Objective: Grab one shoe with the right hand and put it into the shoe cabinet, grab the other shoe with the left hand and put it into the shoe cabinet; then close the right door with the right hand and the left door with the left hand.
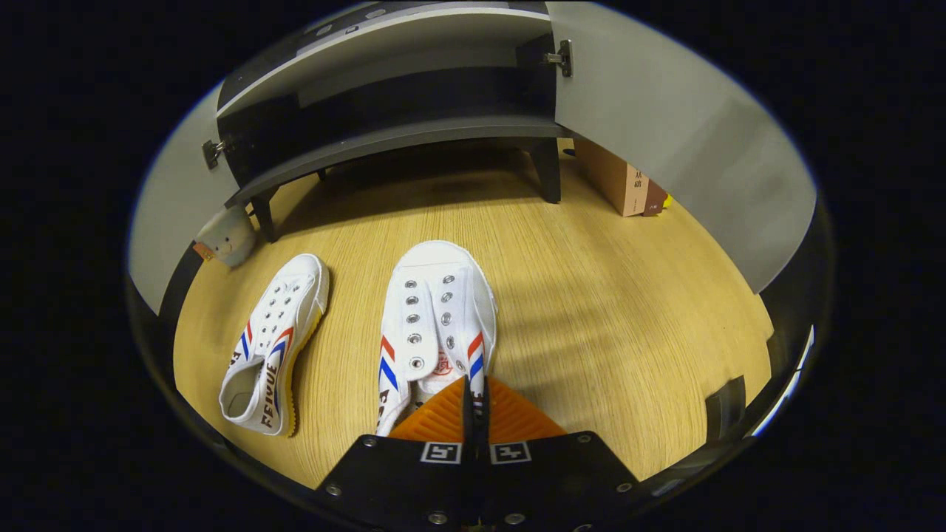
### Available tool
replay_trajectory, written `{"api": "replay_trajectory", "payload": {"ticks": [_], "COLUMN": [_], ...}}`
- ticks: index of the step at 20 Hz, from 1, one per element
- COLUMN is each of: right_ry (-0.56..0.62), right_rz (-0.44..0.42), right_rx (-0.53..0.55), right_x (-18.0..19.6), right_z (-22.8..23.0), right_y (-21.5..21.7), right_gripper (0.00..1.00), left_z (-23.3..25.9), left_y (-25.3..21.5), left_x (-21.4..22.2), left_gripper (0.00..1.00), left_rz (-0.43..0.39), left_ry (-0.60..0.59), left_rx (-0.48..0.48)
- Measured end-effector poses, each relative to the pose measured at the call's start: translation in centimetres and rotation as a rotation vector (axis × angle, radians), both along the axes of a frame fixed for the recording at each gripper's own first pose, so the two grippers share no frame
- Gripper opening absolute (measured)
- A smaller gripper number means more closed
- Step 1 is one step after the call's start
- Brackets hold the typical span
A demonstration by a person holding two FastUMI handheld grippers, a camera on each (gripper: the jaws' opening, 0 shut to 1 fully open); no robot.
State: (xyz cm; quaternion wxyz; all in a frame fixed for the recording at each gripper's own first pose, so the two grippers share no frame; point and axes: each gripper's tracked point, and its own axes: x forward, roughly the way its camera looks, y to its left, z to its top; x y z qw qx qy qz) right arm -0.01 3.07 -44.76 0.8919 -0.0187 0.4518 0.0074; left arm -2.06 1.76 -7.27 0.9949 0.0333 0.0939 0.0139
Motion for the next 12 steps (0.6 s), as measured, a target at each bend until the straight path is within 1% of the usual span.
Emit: {"api": "replay_trajectory", "payload": {"ticks": [4, 5, 6, 11, 12], "right_ry": [-0.008, -0.009, -0.015, -0.068, -0.080], "right_rz": [0.004, 0.007, 0.009, 0.008, 0.010], "right_rx": [-0.008, -0.001, 0.004, 0.014, 0.021], "right_x": [0.3, 0.3, 0.3, 1.2, 1.4], "right_z": [1.9, 2.6, 2.8, 6.4, 7.5], "right_y": [-0.3, -0.1, 0.2, 1.0, 1.3], "right_gripper": [0.00, 0.00, 0.00, 0.00, 0.00], "left_z": [0.2, 0.3, 0.2, 0.4, 0.5], "left_y": [0.1, 0.1, 0.1, 0.1, 0.1], "left_x": [0.2, 0.1, 0.2, 0.2, 0.2], "left_gripper": [0.96, 0.94, 0.99, 0.99, 0.96], "left_rz": [0.000, 0.001, 0.002, 0.002, 0.001], "left_ry": [-0.006, -0.006, -0.006, -0.013, -0.016], "left_rx": [0.008, 0.007, 0.005, -0.004, -0.005]}}
